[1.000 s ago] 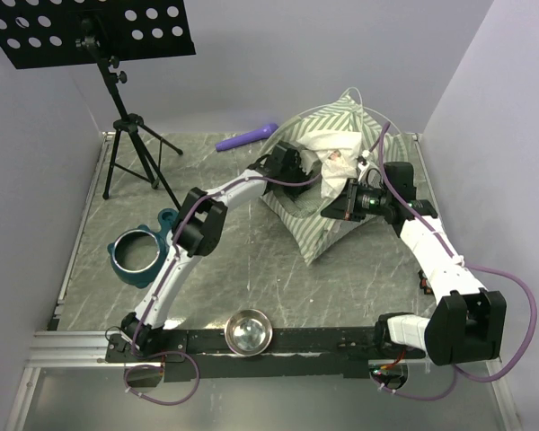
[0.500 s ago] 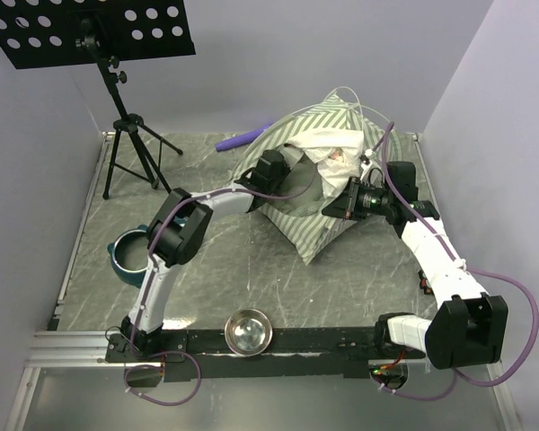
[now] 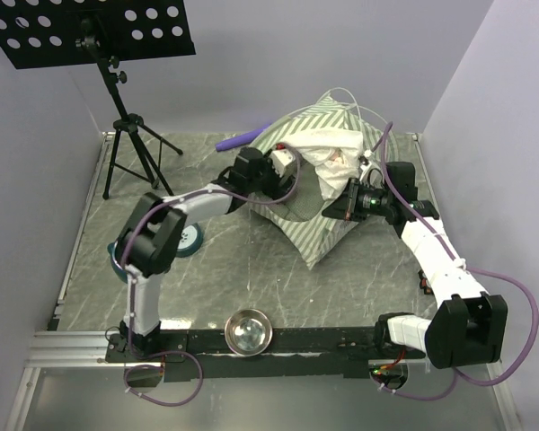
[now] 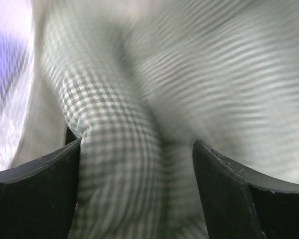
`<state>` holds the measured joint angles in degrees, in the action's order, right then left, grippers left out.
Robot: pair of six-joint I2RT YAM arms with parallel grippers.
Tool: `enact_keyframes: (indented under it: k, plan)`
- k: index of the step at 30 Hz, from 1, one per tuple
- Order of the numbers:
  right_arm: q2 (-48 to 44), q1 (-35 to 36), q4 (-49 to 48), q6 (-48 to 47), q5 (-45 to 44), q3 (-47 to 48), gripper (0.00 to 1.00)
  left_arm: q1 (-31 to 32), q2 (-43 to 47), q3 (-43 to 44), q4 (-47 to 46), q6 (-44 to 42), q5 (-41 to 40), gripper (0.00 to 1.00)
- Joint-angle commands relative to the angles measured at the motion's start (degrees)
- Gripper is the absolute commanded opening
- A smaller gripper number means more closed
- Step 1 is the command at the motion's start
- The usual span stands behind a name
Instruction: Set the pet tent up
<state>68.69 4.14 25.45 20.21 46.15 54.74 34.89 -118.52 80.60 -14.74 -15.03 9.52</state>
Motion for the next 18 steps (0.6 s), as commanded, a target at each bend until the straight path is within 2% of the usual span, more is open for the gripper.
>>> enact_keyframes:
  k: [1, 3, 5, 8, 10, 15, 18]
  plan:
    - [2.4, -0.9, 2.7, 4.5, -0.9, 0.1, 0.00, 0.4, 8.4, -0.5, 1.6, 5.6, 25.8, 0.86]
    - [2.6, -0.7, 2.7, 2.7, -0.9, 0.0, 0.00, 0.2, 8.6, 0.9, 5.8, 5.8, 29.1, 0.86]
    - [2.2, -0.8, 2.8, 0.5, -1.7, -0.2, 0.00, -0.4, 9.8, -0.2, 6.2, 6.0, 33.0, 0.99]
    - [2.2, -0.8, 4.1, -3.1, -2.9, -0.3, 0.00, -0.6, 12.9, -2.5, 7.1, 0.4, 35.2, 1.00]
    - [1.6, -0.8, 3.8, -3.8, -3.6, -0.9, 0.00, -0.2, 14.9, -3.3, 11.1, -7.0, 35.2, 1.00]
    - [1.1, -0.9, 3.6, -5.3, -7.4, -0.3, 0.00, -0.1, 23.1, -6.9, 19.0, -19.2, 38.8, 1.00]
    - [-1.1, -1.1, 5.4, -9.3, -14.1, 0.3, 0.00, -0.3, 28.6, -8.0, 24.1, -18.6, 38.2, 1.00]
